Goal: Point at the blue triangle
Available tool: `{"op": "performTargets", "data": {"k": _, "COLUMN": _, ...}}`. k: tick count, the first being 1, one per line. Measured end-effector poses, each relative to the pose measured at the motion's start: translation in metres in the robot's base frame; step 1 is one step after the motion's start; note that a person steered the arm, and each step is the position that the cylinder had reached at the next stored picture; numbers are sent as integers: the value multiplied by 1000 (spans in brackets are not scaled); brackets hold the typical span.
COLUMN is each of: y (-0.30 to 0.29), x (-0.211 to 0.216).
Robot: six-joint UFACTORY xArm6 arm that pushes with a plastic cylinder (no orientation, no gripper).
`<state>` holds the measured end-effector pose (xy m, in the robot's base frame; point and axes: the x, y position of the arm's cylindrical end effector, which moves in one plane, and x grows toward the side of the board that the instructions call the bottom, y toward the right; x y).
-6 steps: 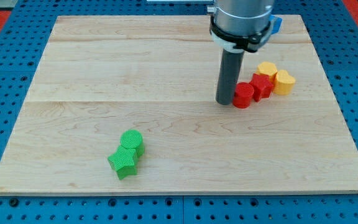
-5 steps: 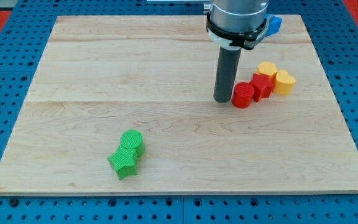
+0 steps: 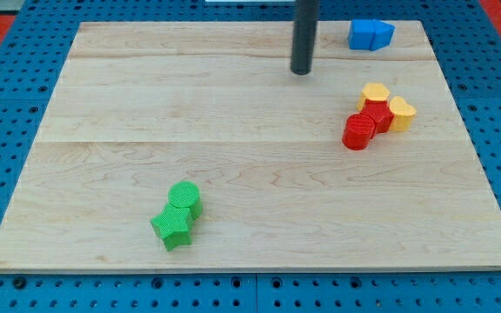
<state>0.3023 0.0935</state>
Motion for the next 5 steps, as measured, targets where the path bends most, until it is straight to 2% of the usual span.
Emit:
{"op": "performTargets", "data": {"k": 2, "y": 178, "x": -3}}
{"op": "performTargets", "data": {"k": 3, "y": 208, "x": -47}}
{"op": "performTargets", "data": {"k": 4, "y": 182, "x": -90}}
{"op": "performTargets", "data": {"k": 5, "y": 120, "x": -105}}
